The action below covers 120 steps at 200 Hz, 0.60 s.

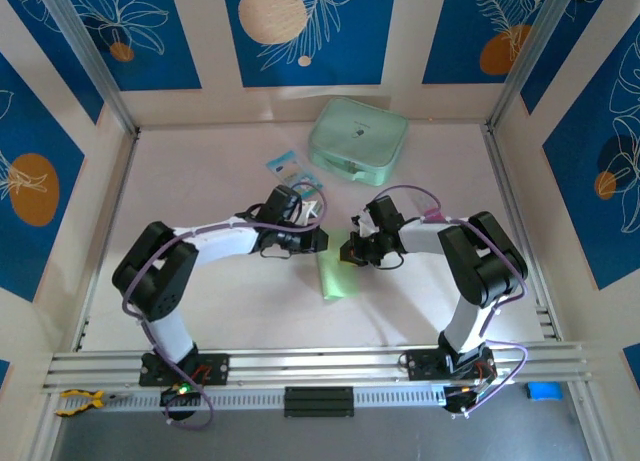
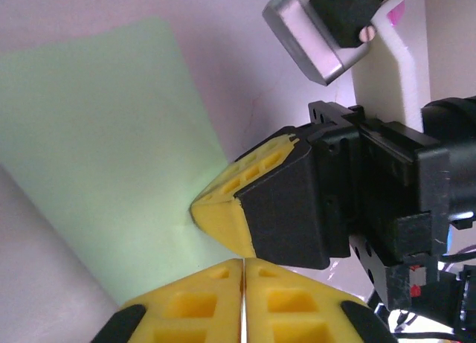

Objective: Fold a paper plane with a square sheet of paper (pick it up from the middle)

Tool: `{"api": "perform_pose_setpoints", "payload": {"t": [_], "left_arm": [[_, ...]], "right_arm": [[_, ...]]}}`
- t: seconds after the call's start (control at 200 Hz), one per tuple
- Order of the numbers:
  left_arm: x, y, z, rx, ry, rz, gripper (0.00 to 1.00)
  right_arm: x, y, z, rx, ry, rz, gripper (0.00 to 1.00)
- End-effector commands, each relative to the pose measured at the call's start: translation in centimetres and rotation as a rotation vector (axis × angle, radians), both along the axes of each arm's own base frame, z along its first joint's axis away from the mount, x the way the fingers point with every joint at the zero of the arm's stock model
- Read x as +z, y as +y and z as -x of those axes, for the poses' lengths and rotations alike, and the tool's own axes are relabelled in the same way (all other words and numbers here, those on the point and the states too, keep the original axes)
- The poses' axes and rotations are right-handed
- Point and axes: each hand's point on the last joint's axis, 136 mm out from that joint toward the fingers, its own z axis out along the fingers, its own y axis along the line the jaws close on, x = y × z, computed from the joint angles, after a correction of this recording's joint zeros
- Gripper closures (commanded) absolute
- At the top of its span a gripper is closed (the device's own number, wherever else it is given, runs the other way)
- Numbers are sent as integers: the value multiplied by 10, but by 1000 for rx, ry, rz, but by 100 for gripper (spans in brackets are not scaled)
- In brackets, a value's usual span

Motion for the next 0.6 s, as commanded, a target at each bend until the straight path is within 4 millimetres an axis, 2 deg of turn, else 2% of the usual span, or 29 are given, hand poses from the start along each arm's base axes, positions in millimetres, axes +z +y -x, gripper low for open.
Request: {"api": "perform_pose_setpoints", "payload": {"t": [0.0, 0.125, 0.43, 0.595], "left_arm": [[-3, -10, 5, -31, 48, 80, 94], [-17, -13, 11, -40, 116, 96, 100], [-51, 1, 19, -9, 169, 30, 99], [-90, 23, 31, 13, 199, -88, 99]], "right_arm": [[-40, -29, 28, -28, 123, 147, 100], [-44, -31, 30, -36, 131, 156, 100], [-46, -33, 33, -43, 139, 162, 100], [-47, -33, 33, -48, 137, 160, 100]]}}
